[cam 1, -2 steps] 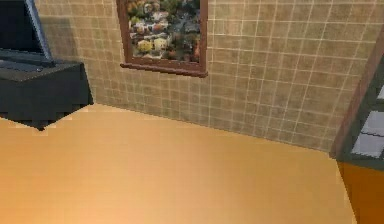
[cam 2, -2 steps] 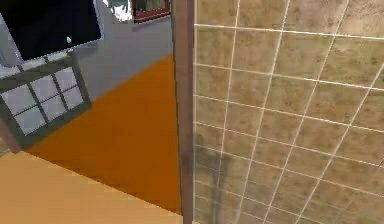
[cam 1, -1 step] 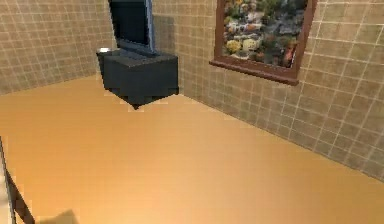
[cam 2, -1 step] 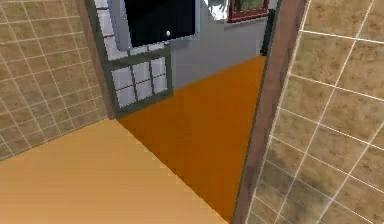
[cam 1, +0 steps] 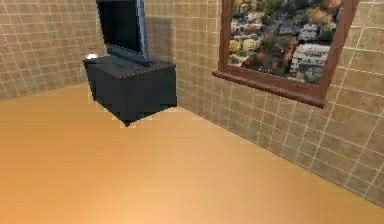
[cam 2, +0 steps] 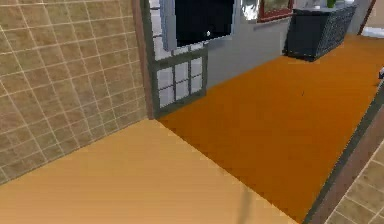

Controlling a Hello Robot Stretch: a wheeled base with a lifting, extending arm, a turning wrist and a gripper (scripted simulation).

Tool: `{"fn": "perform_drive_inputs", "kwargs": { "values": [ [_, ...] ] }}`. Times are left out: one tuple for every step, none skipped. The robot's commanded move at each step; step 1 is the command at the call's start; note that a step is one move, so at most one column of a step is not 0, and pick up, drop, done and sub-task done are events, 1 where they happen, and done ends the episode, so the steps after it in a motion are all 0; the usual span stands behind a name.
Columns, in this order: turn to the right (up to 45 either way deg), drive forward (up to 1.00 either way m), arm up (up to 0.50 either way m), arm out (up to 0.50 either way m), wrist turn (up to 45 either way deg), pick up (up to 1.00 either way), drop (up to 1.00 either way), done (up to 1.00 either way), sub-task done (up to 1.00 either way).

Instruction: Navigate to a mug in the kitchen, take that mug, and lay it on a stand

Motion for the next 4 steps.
{"fn": "perform_drive_inputs", "kwargs": {
  "values": [
    [-42.0,0.00,0.00,0.00,0.0,0.00,0.00,0.00,0.00],
    [0.0,1.00,0.00,0.00,0.0,0.00,0.00,0.00,0.00],
    [-3.0,0.00,0.00,0.00,0.0,0.00,0.00,0.00,0.00],
    [0.0,0.45,0.00,0.00,0.0,0.00,0.00,0.00,0.00]
  ]
}}
